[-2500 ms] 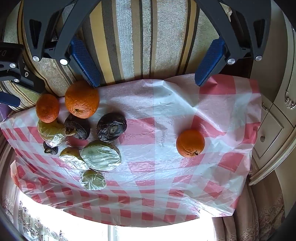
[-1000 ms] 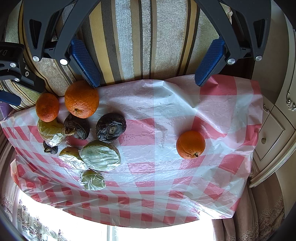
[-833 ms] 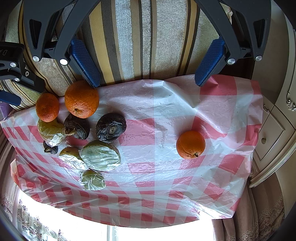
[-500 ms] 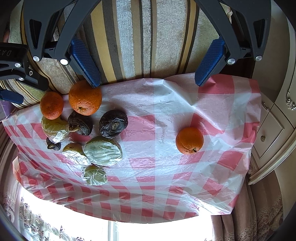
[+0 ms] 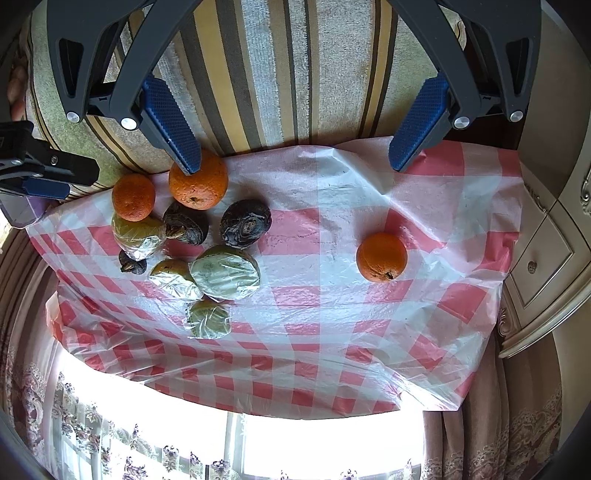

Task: Organize fruits
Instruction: 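Grasp the orange with the left tool while the right tool grasps the wrapped pear half, then carry the orange and pear half into the white box and open both tools, then move both open tools back over the table toward the remaining fruit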

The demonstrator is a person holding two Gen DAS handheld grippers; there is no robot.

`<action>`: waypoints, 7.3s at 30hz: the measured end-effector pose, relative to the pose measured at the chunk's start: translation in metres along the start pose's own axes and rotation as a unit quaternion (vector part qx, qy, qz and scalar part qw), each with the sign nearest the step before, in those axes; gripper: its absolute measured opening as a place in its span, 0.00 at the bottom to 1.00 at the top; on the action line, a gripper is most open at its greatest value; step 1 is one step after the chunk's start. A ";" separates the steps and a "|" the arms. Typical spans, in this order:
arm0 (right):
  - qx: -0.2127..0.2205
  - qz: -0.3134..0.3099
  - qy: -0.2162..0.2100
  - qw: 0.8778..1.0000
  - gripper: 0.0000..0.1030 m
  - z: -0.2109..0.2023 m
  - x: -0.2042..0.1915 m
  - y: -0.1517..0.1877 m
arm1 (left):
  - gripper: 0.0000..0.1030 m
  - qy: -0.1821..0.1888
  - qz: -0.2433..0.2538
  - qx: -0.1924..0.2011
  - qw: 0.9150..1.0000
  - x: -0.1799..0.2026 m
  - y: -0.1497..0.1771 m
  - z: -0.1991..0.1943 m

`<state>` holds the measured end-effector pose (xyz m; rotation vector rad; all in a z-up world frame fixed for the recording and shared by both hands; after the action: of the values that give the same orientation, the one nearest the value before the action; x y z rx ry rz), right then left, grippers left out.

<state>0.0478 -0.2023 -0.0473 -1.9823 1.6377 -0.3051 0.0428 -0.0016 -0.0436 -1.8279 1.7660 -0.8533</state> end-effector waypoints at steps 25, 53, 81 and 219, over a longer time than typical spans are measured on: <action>0.023 -0.016 0.030 0.999 0.99 0.042 0.033 -0.087 | 0.46 0.102 0.046 -0.072 0.991 0.058 0.005 0.016; -0.006 -0.136 0.068 0.988 0.88 0.083 -0.011 -0.112 | 0.37 0.107 0.047 -0.071 0.991 0.060 0.007 0.014; 0.068 -0.028 0.022 0.997 0.58 -0.008 0.070 -0.077 | 0.35 0.122 0.082 -0.031 0.989 0.095 -0.017 -0.008; 0.102 -0.135 0.106 0.980 0.98 0.011 -0.035 -0.096 | 0.64 -0.040 -0.020 -0.019 0.999 -0.071 -0.069 0.064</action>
<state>0.1258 -0.1554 0.0013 -2.0673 1.3910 -0.7777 0.1376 0.0681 -0.0489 -1.9004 1.7120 -0.7558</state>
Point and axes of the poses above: each gripper's, at about its wrist camera, not at the fingertips, and z roughly the way its jaws point, x to its right, y to its underside, the point moved 9 cm from there along z, roughly the way its jaws point, and after that the axes turned 8 degrees about -z, right-handed, at the moved point
